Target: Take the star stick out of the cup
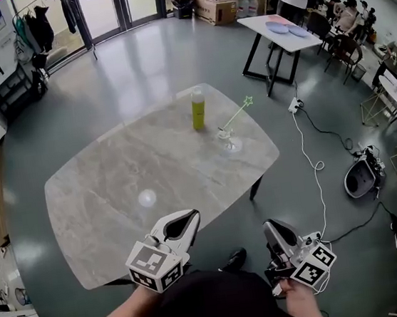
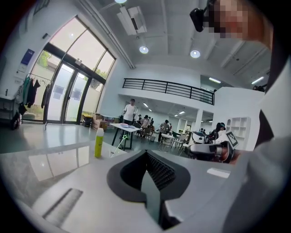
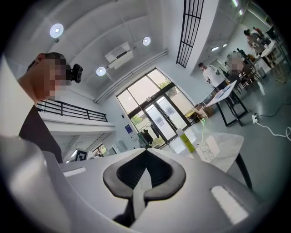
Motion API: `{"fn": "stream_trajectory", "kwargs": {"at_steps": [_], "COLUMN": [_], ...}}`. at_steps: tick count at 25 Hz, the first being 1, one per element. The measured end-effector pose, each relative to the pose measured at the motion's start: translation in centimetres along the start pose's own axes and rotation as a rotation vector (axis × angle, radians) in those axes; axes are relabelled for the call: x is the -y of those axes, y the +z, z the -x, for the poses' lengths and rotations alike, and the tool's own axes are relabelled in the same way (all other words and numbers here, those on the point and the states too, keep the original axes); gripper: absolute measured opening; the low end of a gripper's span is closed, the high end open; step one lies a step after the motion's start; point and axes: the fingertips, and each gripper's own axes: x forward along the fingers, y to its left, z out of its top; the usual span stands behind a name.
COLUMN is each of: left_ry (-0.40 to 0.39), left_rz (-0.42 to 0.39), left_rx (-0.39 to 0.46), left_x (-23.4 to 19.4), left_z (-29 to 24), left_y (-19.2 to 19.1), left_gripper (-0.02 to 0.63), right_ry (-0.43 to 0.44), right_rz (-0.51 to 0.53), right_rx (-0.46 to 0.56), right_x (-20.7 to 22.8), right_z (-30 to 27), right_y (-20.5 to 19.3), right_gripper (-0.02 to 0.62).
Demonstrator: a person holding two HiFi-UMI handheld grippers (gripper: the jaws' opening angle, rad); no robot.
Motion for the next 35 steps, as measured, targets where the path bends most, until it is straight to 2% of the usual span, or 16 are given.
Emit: {"fn": "stream_trajectory", "kwargs": {"at_steps": [7, 14, 24, 33, 35], "left_ry": [0.047, 0.064, 0.162, 0.21, 0.22], "left_rz": [-0.001, -0.011, 0.009, 0.013, -0.006], "left_rx": [0.025, 0.028, 0.028, 0.042, 0.038], "left_x": [3.8, 5.7, 0.9, -4.9, -5.9], "left_z": [-9.4, -14.1, -19.5, -21.7, -22.3], "left_y": [2.2, 2.7, 3.8, 4.7, 5.0], "left_gripper": [0.003, 0.003, 0.002, 0.002, 0.002], "right_ry": [-0.001, 0.014, 0.137, 0.171, 0.179], "right_rz": [0.045, 0.066, 0.086, 0.166, 0.171], "right_rx": [-0.016, -0.052, -0.102, -0.192, -0.21], "right_x": [8.2, 13.3, 16.7, 18.2, 18.8], "right_z": [3.6, 3.6, -4.6, -13.2, -14.9], "right_y": [6.8, 8.5, 11.3, 12.2, 12.2], "right_gripper": [0.012, 0.012, 0.019, 0.049, 0.052]}}
